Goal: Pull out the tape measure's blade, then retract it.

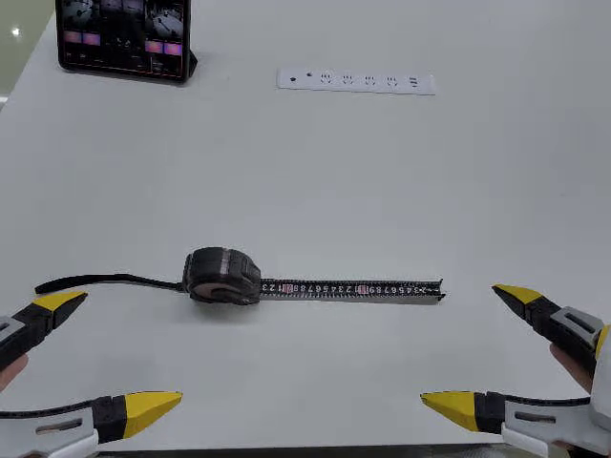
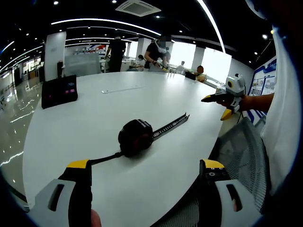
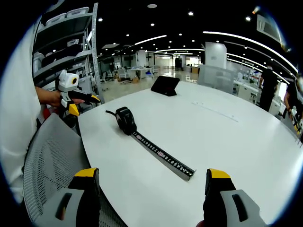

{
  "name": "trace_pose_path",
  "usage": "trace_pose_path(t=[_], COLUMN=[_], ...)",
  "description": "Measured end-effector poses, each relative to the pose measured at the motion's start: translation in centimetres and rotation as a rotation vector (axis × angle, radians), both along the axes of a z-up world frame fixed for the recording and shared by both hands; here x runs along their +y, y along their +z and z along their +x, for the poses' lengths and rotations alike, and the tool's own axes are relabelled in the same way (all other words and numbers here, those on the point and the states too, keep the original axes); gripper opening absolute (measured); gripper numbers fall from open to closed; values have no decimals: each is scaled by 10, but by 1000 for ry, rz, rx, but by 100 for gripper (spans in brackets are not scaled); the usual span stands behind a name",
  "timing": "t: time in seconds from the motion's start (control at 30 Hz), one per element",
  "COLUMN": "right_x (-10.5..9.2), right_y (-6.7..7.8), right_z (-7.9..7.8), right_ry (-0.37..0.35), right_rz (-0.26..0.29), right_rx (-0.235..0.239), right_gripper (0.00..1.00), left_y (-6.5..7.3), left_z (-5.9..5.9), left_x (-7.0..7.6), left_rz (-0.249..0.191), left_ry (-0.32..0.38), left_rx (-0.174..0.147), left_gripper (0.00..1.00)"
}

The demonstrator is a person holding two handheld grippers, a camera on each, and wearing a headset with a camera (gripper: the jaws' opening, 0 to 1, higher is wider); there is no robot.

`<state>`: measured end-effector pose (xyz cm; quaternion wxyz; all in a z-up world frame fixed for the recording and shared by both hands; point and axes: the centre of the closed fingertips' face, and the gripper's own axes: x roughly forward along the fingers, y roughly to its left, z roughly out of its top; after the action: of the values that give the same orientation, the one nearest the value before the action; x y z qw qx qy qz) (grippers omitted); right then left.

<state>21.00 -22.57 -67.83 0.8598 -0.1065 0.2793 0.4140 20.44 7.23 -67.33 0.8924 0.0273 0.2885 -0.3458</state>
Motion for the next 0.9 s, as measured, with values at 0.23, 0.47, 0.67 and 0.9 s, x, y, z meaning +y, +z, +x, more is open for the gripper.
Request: trace_pose_path(t=[0.23, 0.47, 0.67, 0.9], right_x=[0, 0, -1, 0], right_y=[-1, -3, -2, -3], right_z=[-1, -3, -2, -1], right_ry=[1, 7, 7, 10], right_rz=[1, -5, -4, -5], right_rx=[11, 12, 12, 15], right_gripper=[90, 90, 90, 89], left_y=[2, 2, 4, 6], left_z=[1, 0, 3, 5], left_x=[0, 0, -2, -2], left_rz=[2, 2, 0, -1], left_ry=[1, 1, 0, 0], left_rx=[-3, -5, -10, -17], left_gripper=[91, 91, 91, 91])
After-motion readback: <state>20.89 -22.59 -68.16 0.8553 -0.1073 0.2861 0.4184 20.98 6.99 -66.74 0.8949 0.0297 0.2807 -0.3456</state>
